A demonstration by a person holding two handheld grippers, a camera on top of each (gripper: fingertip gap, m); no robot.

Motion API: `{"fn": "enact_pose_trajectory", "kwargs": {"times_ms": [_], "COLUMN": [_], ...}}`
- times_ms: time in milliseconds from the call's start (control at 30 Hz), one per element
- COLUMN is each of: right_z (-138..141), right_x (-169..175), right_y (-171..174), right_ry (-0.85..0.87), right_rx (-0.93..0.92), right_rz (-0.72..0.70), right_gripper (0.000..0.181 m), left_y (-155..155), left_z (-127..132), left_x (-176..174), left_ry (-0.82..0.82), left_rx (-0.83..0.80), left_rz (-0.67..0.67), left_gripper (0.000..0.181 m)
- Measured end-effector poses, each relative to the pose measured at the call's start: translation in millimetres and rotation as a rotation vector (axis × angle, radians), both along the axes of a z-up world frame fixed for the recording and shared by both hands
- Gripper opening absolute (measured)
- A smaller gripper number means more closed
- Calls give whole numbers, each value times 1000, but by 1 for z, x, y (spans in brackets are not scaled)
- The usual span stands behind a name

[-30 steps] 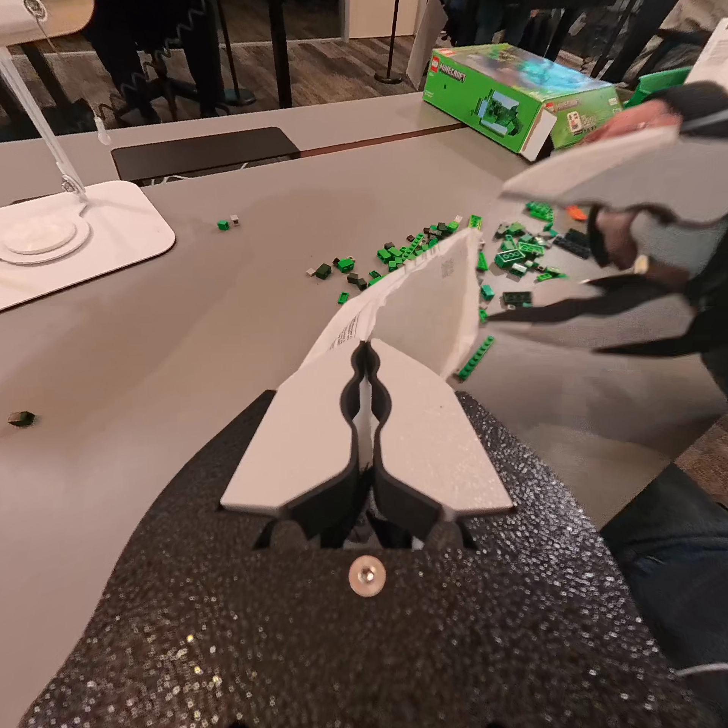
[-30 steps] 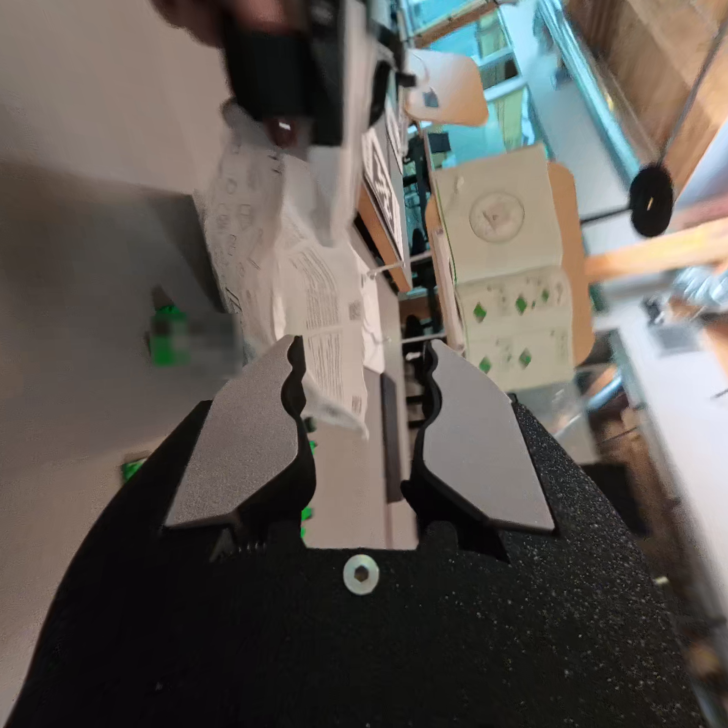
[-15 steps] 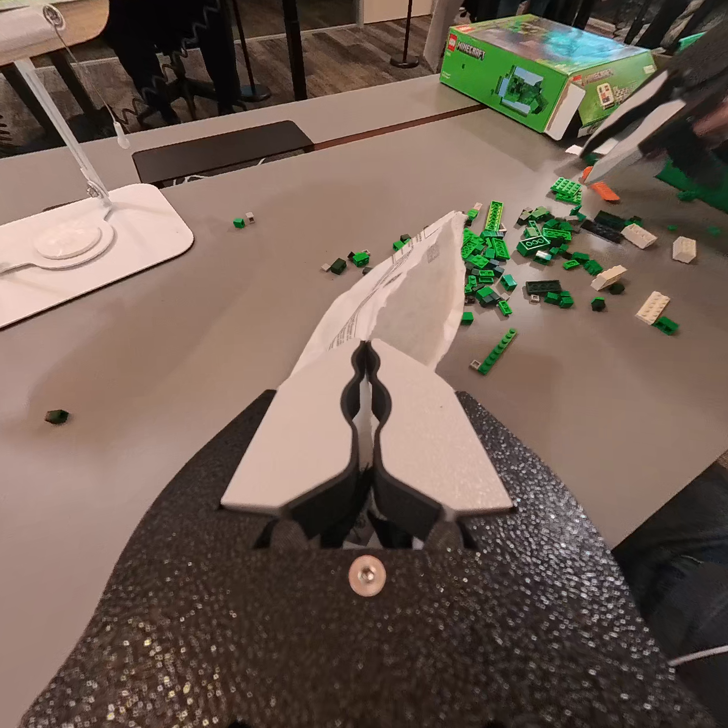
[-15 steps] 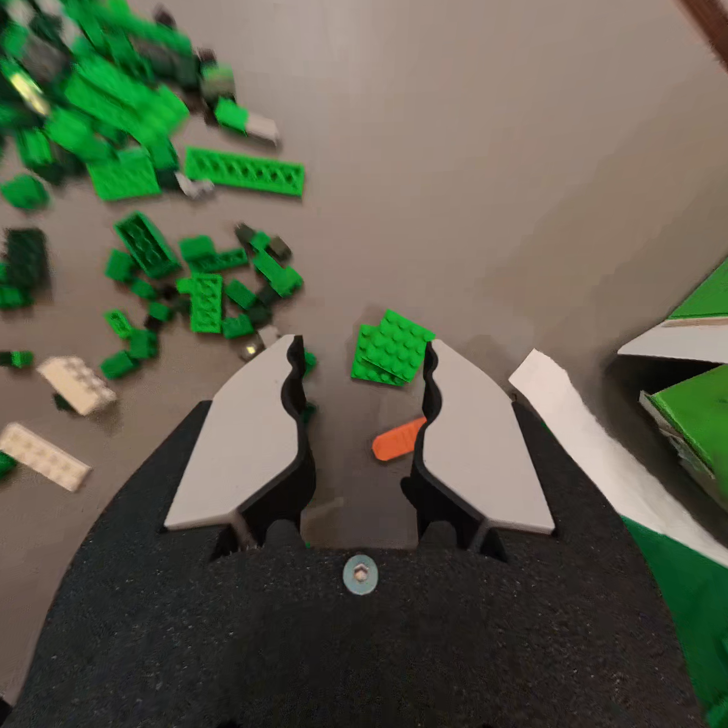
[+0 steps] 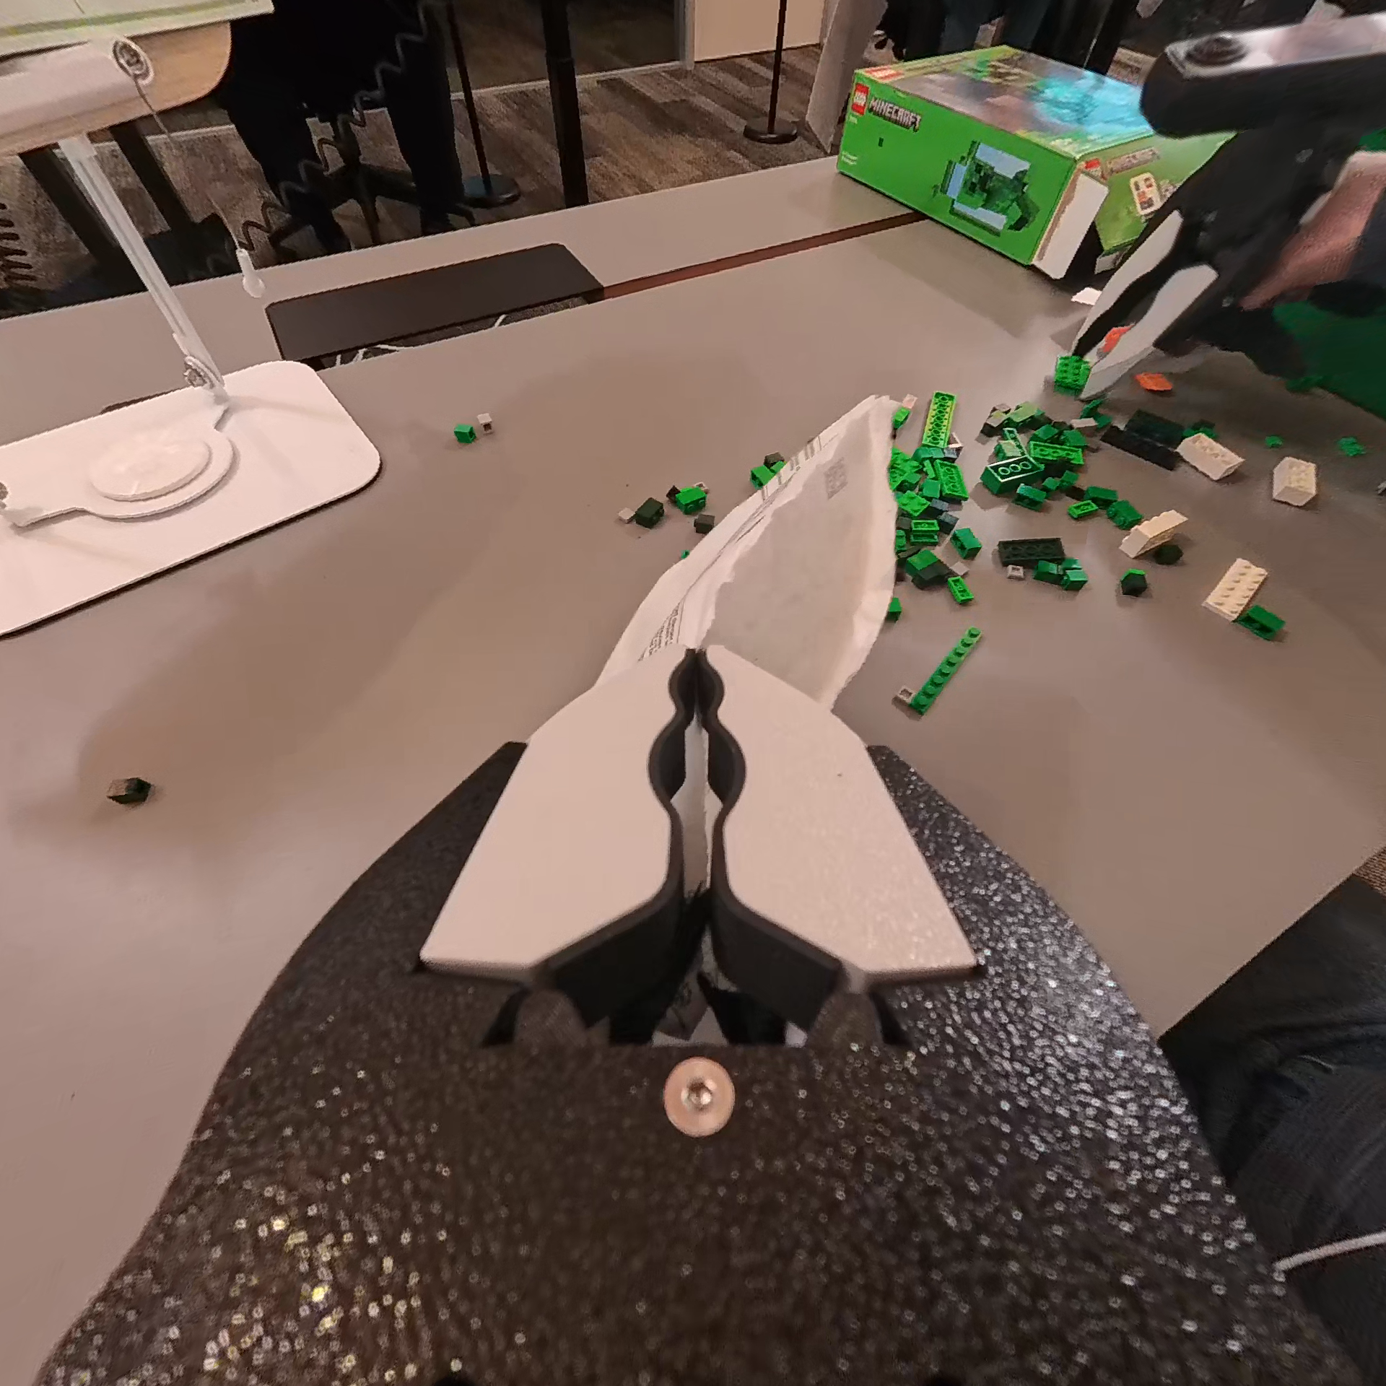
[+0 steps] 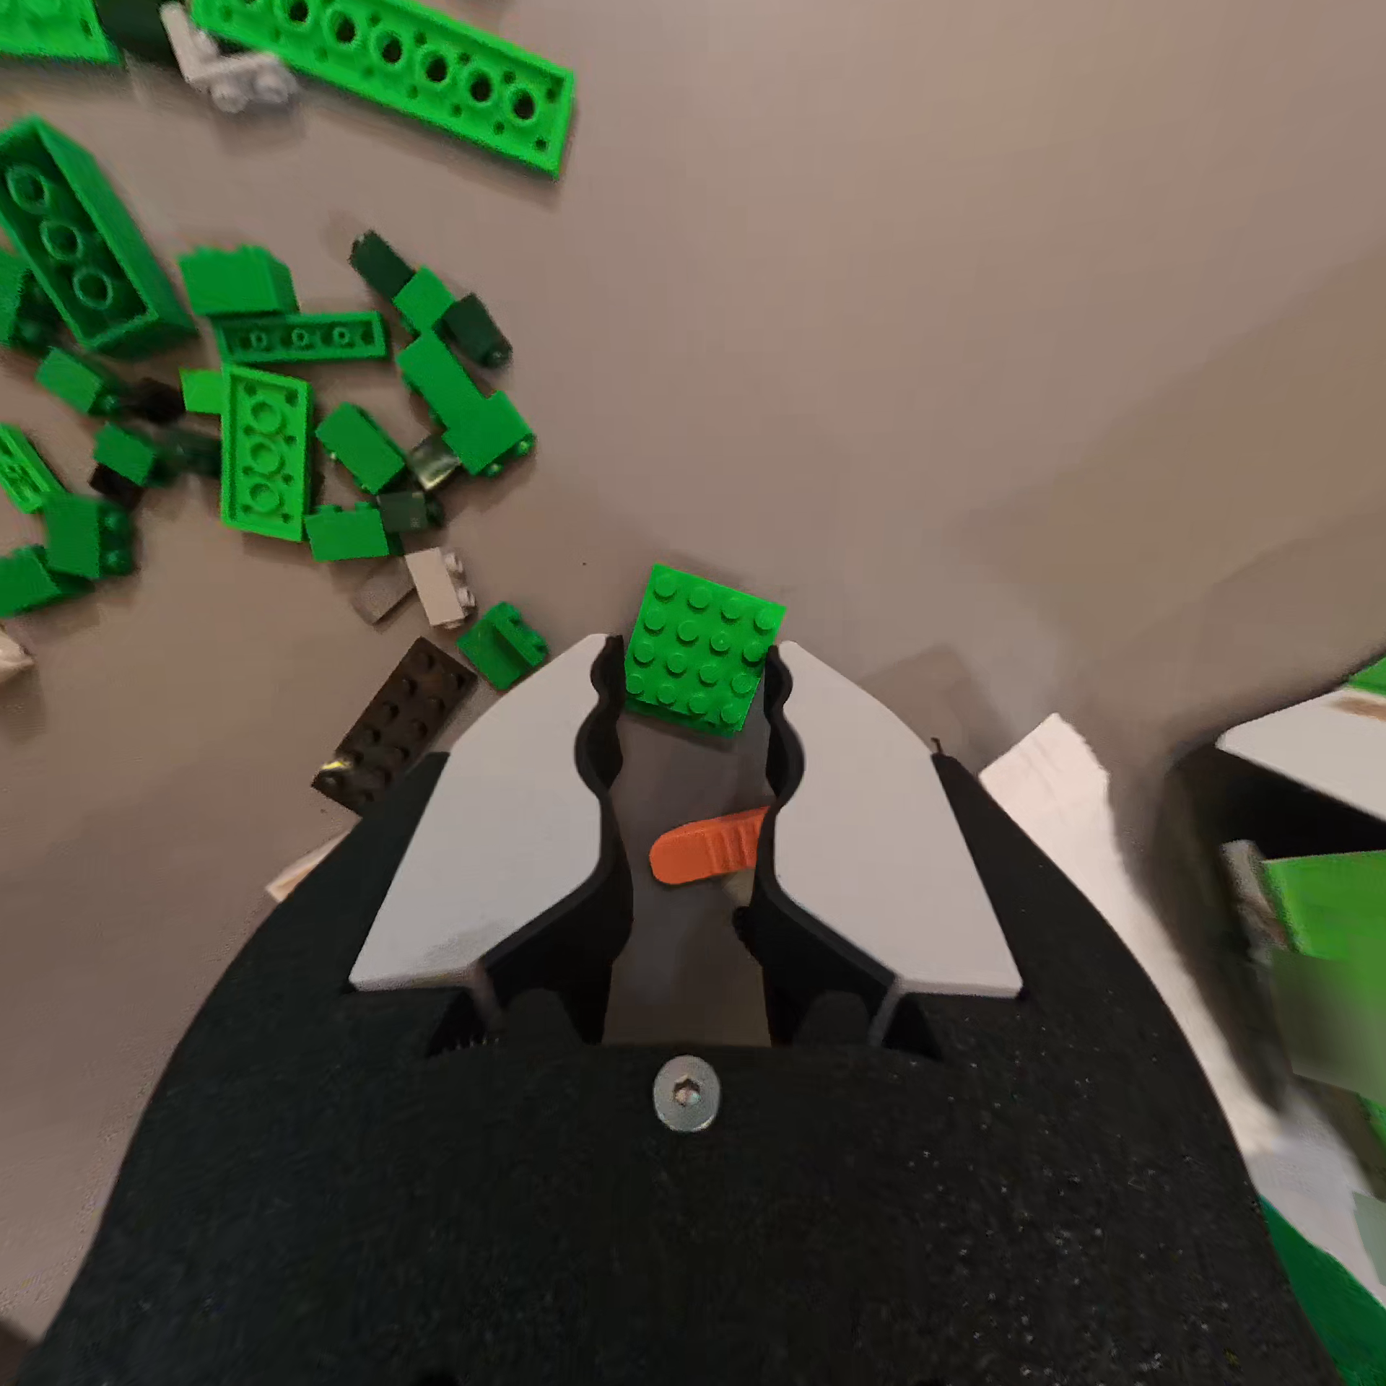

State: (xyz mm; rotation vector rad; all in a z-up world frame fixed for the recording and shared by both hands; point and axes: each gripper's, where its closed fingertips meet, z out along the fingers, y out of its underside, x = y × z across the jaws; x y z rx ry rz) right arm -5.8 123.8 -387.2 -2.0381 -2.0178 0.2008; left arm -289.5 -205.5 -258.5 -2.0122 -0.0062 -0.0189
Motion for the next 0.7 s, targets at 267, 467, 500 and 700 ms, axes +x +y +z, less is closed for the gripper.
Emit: {"fn": "enact_pose_trajectory", "kwargs": {"times_ms": [267,467,500,700], "right_z": [86,161,169,171], "right_x": [-79,-163,-176,-235], "right_y": [-88,-207,-227,-291], "right_ry": [349,623,647,502], "right_rx": [253,466,544,1264], "right_rz": [354,726,801,1174], "right_gripper": [35,35,35,35], "left_y": [2,2,2,1], "left_z": [1,4,4,8], "left_x": [2,6,6,10], "left_ry": [8,-4,-5,-22], "left_rx": [-2,11,13,23], "left_rz": [12,3,2,-10], "left_gripper": [0,0,0,0]}}
